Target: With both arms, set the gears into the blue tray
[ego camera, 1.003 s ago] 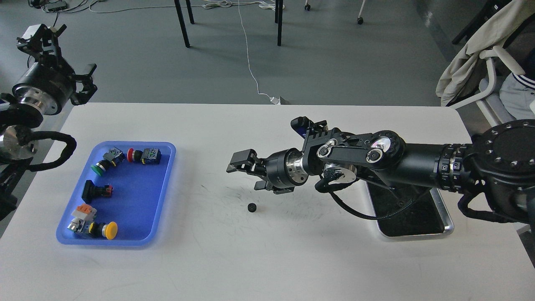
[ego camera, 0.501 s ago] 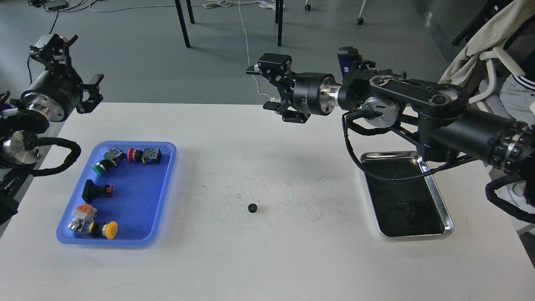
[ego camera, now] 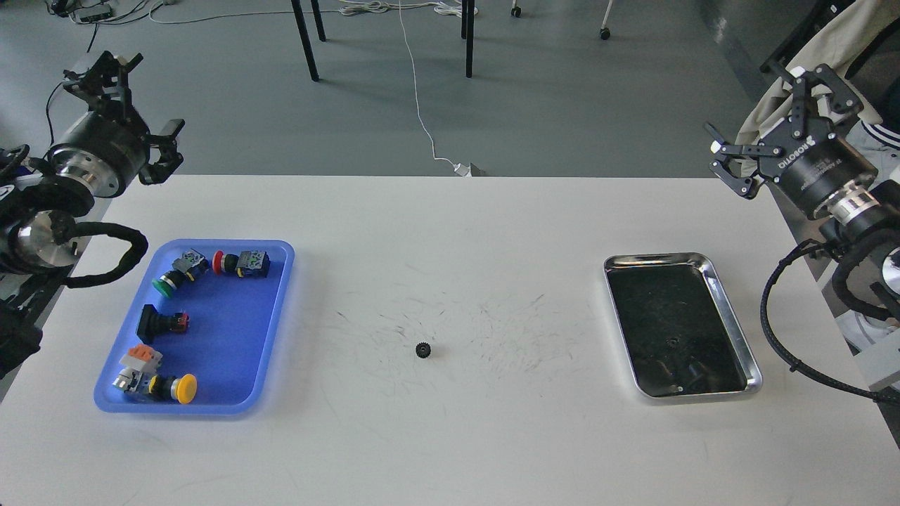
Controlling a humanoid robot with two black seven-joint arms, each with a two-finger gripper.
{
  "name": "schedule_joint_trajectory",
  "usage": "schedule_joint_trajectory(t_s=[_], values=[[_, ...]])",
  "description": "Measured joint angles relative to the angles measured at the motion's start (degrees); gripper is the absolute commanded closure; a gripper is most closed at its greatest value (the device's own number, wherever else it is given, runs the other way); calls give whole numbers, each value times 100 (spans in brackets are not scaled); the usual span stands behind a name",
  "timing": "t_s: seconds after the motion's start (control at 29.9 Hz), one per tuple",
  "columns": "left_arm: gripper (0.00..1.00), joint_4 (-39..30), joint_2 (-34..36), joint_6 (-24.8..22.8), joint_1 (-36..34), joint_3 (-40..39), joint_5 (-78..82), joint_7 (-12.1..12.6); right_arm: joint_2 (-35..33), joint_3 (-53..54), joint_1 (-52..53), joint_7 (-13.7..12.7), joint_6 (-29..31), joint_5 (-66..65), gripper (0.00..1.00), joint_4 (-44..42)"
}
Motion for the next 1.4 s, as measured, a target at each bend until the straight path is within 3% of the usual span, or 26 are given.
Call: schedule_joint_trajectory(t_s=[0.27, 0.57, 0.74, 0.87, 1.04, 1.24, 1.4], values=[[2, -497, 173, 1, -109, 574, 135, 141, 55, 434, -402, 12, 1, 207, 3, 29], [2, -3137, 1578, 219, -39, 1721, 1799, 286, 108, 363, -364, 16, 2, 200, 4, 9], [2, -3887, 1517, 201, 188, 2318, 3997, 303, 97, 349, -404, 17, 2, 195, 4, 3], [2, -3911, 986, 195, 261, 2851, 6177, 301, 71, 315, -408, 16, 2, 188, 4, -4], [2, -3471, 138, 195, 308, 3385, 8730, 288, 54, 300, -409, 8, 2, 179, 4, -4], [4, -2580, -922, 243, 440, 3562, 10206, 289, 83, 294, -409, 7, 2, 158, 4, -4], [5, -1993, -1406, 401, 678, 3568, 11019, 259, 74, 263, -409, 7, 1, 127, 4, -3]])
